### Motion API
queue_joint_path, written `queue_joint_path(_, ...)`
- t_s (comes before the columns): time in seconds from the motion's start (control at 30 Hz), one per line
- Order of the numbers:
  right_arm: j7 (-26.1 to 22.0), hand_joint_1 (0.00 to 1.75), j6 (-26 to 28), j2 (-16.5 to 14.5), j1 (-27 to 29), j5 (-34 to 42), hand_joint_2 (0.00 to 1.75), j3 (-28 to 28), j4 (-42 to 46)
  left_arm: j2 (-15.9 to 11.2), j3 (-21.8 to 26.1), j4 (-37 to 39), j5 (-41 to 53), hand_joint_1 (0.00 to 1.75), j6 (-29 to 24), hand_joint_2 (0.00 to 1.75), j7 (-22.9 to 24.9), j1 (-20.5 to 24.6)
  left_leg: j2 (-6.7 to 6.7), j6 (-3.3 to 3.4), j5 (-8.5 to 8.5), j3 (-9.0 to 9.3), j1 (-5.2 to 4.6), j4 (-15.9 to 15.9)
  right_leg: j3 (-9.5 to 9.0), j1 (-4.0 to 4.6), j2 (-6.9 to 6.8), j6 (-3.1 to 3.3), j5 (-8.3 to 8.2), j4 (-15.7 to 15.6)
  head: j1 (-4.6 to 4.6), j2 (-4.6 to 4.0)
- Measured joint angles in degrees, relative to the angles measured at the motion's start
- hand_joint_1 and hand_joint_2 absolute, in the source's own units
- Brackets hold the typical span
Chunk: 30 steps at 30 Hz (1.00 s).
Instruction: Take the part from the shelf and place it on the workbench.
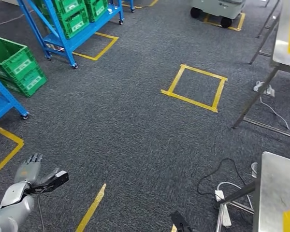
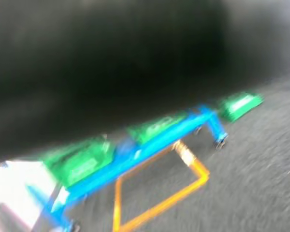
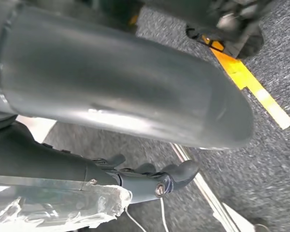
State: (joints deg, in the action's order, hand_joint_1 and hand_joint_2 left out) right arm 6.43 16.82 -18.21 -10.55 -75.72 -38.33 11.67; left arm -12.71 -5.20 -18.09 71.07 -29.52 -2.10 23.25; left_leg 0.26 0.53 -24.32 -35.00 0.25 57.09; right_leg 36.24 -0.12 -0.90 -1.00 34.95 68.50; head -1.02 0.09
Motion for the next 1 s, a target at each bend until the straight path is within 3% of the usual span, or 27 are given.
queue_joint_path(0.07, -0.1, 0.0, 0.0, 0.2, 0.4, 0.1, 0.0, 0.0, 0.0, 0.3, 0.9, 0.3, -0.6, 0.0, 0.6, 0.0, 0.2, -1.2, -1.73, 0.15, -0.04, 0.02, -0.02, 0.0, 3.32, -0.04, 0.74, -0.13, 1.61, 5.8, 0.08, 0.0)
queue_joint_path(0.1, -0.1, 0.0, 0.0, 0.2, 0.6, 0.1, 0.0, 0.0, 0.0, 0.4, 1.4, 0.5, -0.8, 0.0, 0.8, 0.0, 0.3, -1.9, -2.59, 0.15, -0.05, 0.06, -0.02, 0.0, 3.66, -0.05, 0.84, -0.13, 0.74, 5.8, 0.1, 0.0)
queue_joint_path(0.17, -0.2, 0.0, 0.0, 0.3, 0.7, 0.2, 0.0, 0.0, 0.0, 0.5, 2.1, 0.7, -1.1, 0.0, 0.9, 0.0, 0.5, -3.1, -4.31, 0.01, -0.07, 0.14, 0.09, 0.1, 1.31, -0.19, 1.69, 0.0, -3.48, -0.3, 0.1, 0.0)
queue_joint_path(0.23, -0.3, 0.0, 0.0, 0.4, 0.6, 0.2, 0.0, 0.0, 0.0, 0.7, 2.6, 0.9, -1.1, 0.0, 0.9, 0.0, 0.5, -3.5, -5.98, -0.5, -0.04, -0.01, 0.13, 0.3, -1.98, -0.51, 4.09, 0.12, -6.26, -7.3, 0.12, 0.0)
queue_joint_path(0.3, -0.3, 0.0, 0.0, 0.4, 0.6, 0.2, 0.0, 0.0, 0.0, 0.7, 3.1, 1.0, -1.3, 0.0, 1.2, 0.0, 0.5, -3.9, -7.41, -1.27, 0.2, -0.38, 0.29, 0.3, -3.38, -0.57, 5.18, 0.23, -6.44, -9.7, 0.13, 0.0)
queue_joint_path(0.37, -0.4, 0.0, -0.1, 0.4, 0.6, 0.3, 0.0, 0.0, 0.0, 0.7, 3.9, 1.2, -2.0, 0.0, 2.2, 0.0, 0.7, -4.8, -8.19, -1.99, 0.33, -0.59, 0.53, 0.2, -3.73, -0.53, 4.07, 0.65, -6.65, -10.0, 0.13, 0.0)
queue_joint_path(0.43, -0.5, 0.0, 0.0, 0.4, 0.6, 0.3, 0.0, 0.0, 0.0, 0.8, 5.0, 1.5, -3.0, 0.0, 3.4, 0.0, 0.8, -5.7, -5.83, -2.52, -1.21, -1.56, 0.41, 2.3, -4.11, -0.61, 2.79, 1.38, -6.91, -10.6, -0.19, 0.0)
queue_joint_path(0.5, -0.8, 0.0, 0.0, 0.4, 0.9, 0.3, 0.0, 0.0, 0.0, 1.3, 6.5, 1.8, -4.6, 0.0, 4.8, 0.0, 0.7, -6.6, -2.24, -2.89, -4.63, -4.53, 0.34, 8.6, -4.37, -0.47, 1.25, 1.93, -6.88, -10.9, -0.55, 0.0)
queue_joint_path(0.57, -1.1, 0.0, -0.1, 0.6, 1.2, 0.4, 0.0, 0.0, 0.0, 2.4, 8.5, 2.2, -6.9, 0.0, 7.1, 0.0, 0.1, -7.9, -0.94, -3.14, -6.95, -7.52, 0.47, 15.0, -4.42, -0.29, -0.34, 2.12, -6.68, -10.9, -0.61, 0.0)
queue_joint_path(0.6, -1.2, 0.0, -0.1, 0.6, 1.3, 0.4, 0.0, 0.0, 0.0, 2.9, 9.7, 2.5, -8.3, 0.0, 8.5, 0.0, -0.4, -9.0, -0.69, -3.18, -6.74, -7.81, 0.53, 15.7, -4.48, -0.24, -1.06, 2.15, -6.56, -10.9, -0.63, 0.0)
queue_joint_path(0.67, -1.5, 0.0, 0.0, 0.7, 1.5, 0.5, 0.0, 0.0, 0.0, 4.0, 12.5, 2.9, -11.1, 0.0, 10.9, 0.0, -1.7, -11.1, 0.23, -3.01, -3.55, -4.89, 0.51, 10.7, -4.8, -0.17, -2.33, 1.99, -6.25, -10.8, -0.64, 0.0)
queue_joint_path(0.73, -1.8, 0.0, 0.0, 0.7, 1.6, 0.6, 0.0, 0.0, 0.0, 5.0, 15.3, 3.1, -13.3, 0.0, 11.9, 0.0, -2.9, -12.3, 2.96, -2.5, -1.0, -0.82, 0.02, 3.4, -5.25, 0.14, -3.65, 1.52, -5.76, -10.8, -0.64, 0.0)
queue_joint_path(0.77, -1.9, 0.0, 0.0, 0.8, 1.7, 0.6, 0.0, 0.0, 0.0, 5.6, 16.6, 3.2, -14.0, 0.0, 12.1, 0.0, -3.2, -12.7, 3.91, -2.12, -0.63, 0.28, -0.26, 1.4, -5.46, 0.33, -4.37, 1.22, -5.5, -10.7, -0.57, 0.0)
queue_joint_path(0.8, -2.0, 0.0, 0.0, 0.8, 1.7, 0.6, 0.0, 0.0, 0.0, 6.0, 17.7, 3.3, -14.6, 0.0, 12.3, 0.0, -3.4, -13.0, 4.18, -1.74, -0.8, 0.62, -0.52, 0.6, -5.66, 0.48, -5.1, 0.92, -5.27, -10.8, -0.51, 0.0)
queue_joint_path(0.87, -2.1, 0.0, 0.1, 0.8, 1.7, 0.7, 0.0, 0.0, 0.0, 6.7, 19.7, 3.6, -16.1, 0.0, 13.3, 0.0, -3.7, -13.9, 2.77, -0.97, -0.77, 0.66, -0.53, 0.3, -6.01, 0.5, -6.28, 0.36, -4.86, -10.9, -0.42, 0.0)
queue_joint_path(0.93, -2.4, 0.0, 0.2, 0.9, 1.7, 0.7, 0.0, 0.1, 0.0, 7.4, 22.1, 3.8, -18.1, 0.0, 14.8, 0.0, -4.0, -14.8, 1.44, -0.27, -0.61, 0.91, -0.24, 0.0, -5.5, 0.25, -4.43, -0.24, -3.38, -9.2, -0.22, 0.0)
queue_joint_path(1.0, -2.6, 0.0, 0.3, 1.0, 1.9, 0.8, 0.0, 0.2, 0.0, 8.4, 24.6, 4.0, -19.7, 0.0, 16.0, 0.0, -4.3, -15.4, 0.01, 0.26, -0.53, 0.99, -0.05, -0.1, -2.62, 0.0, -0.92, -0.64, 0.02, -2.7, 0.16, 0.0)
